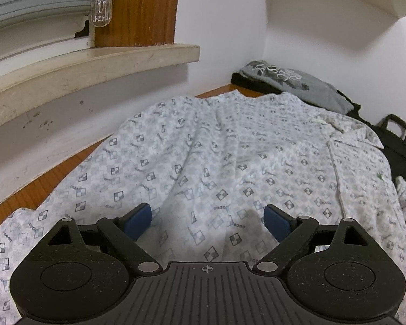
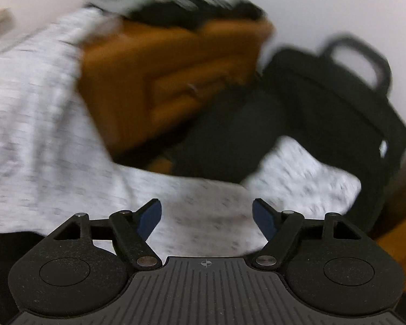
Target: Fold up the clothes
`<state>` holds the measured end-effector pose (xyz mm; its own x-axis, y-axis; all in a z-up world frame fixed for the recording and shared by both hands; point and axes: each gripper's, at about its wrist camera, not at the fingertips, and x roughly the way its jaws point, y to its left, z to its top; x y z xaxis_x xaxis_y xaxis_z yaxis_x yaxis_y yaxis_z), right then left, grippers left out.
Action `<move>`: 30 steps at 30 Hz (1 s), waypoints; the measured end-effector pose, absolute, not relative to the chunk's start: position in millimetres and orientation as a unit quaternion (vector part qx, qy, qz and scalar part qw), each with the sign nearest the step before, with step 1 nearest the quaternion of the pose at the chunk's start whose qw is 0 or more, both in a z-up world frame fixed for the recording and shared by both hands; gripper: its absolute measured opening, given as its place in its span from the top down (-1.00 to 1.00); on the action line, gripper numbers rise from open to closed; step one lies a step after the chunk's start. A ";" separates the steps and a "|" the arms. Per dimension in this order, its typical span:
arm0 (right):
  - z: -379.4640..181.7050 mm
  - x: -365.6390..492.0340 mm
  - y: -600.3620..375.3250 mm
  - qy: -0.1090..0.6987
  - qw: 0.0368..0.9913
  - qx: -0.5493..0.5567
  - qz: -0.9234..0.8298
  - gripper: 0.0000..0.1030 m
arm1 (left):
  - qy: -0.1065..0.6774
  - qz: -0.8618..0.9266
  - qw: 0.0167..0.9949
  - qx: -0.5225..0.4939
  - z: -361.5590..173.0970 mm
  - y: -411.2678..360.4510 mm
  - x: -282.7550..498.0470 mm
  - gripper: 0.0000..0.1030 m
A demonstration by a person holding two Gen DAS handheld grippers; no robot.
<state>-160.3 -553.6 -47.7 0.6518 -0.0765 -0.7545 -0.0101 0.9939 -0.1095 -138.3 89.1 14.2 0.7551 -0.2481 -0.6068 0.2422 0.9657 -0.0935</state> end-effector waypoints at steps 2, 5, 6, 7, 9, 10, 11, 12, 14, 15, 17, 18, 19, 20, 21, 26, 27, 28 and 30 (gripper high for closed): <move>-62.4 -152.6 -573.7 0.417 0.905 -0.052 -0.067 -0.41 | 0.324 -0.131 0.937 -0.006 14.3 89.6 -138.1 -0.79; -79.1 -151.0 -608.7 0.415 0.900 -0.010 -0.135 -0.41 | 0.325 -0.132 0.937 -0.006 14.3 89.9 -138.1 -0.79; -84.0 -152.4 -617.9 0.416 0.898 0.011 -0.146 -0.41 | 0.325 -0.132 0.936 -0.005 14.2 89.7 -138.0 -0.80; -88.5 -153.6 -625.9 0.416 0.896 0.030 -0.152 -0.41 | 0.325 -0.132 0.936 -0.005 14.1 89.4 -137.9 -0.80; -94.6 -155.2 -632.4 0.401 0.902 0.064 -0.145 -0.42 | 0.326 -0.133 0.936 -0.004 14.1 88.6 -137.8 -0.81; -97.4 -156.0 -634.6 0.391 0.906 0.082 -0.140 -0.42 | 0.326 -0.133 0.936 -0.003 14.1 88.6 -137.8 -0.81; -100.2 -156.5 -636.0 0.380 0.910 0.097 -0.134 -0.42 | 0.326 -0.132 0.936 -0.003 14.1 88.5 -137.8 -0.81; -103.3 -156.8 -635.1 0.369 0.915 0.102 -0.127 -0.42 | 0.326 -0.132 0.936 -0.003 14.0 88.6 -138.0 -0.81; -108.3 -157.1 -632.8 0.354 0.921 0.098 -0.130 -0.30 | 0.326 -0.132 0.936 -0.004 14.1 88.2 -138.0 -0.81; -109.3 -158.2 -633.2 0.347 0.923 0.099 -0.133 -0.17 | 0.326 -0.131 0.936 -0.003 14.1 88.1 -138.1 -0.81; -107.3 -163.1 -635.1 0.328 0.929 0.105 -0.138 0.68 | 0.326 -0.131 0.936 -0.002 14.1 87.8 -138.1 -0.81; -104.5 -165.1 -636.4 0.324 0.930 0.101 -0.142 0.80 | 0.326 -0.131 0.936 -0.002 14.2 87.6 -138.0 -0.81; -99.9 -168.5 -638.0 0.318 0.933 0.100 -0.140 0.86 | 0.326 -0.131 0.936 -0.002 14.4 87.5 -138.0 -0.81; -94.7 -171.2 -639.7 0.312 0.935 0.104 -0.132 0.91 | 0.326 -0.131 0.936 -0.001 14.4 87.7 -137.8 -0.82; -88.3 -172.9 -639.6 0.309 0.937 0.101 -0.132 0.91 | 0.327 -0.132 0.936 -0.001 14.3 87.7 -137.7 -0.84; -25.2 -179.4 -625.8 0.272 0.952 0.084 -0.112 0.93 | 0.326 -0.135 0.936 -0.002 13.9 87.7 -137.4 -0.92; -6.6 -180.1 -618.6 0.262 0.956 0.076 -0.105 0.93 | 0.326 -0.135 0.936 -0.003 13.7 87.8 -137.5 -0.92; 13.4 -180.0 -609.9 0.253 0.960 0.069 -0.096 0.93 | 0.326 -0.135 0.936 -0.004 13.7 87.8 -137.6 -0.92; 50.6 -179.3 -590.2 0.235 0.968 0.057 -0.070 0.93 | 0.325 -0.135 0.936 -0.005 13.7 87.7 -137.8 -0.92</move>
<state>-179.3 -590.2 50.6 0.8792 -0.1093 -0.4637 0.1632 0.9835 0.0776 -137.8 87.7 13.7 0.7524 -0.2551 -0.6072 0.2487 0.9637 -0.0968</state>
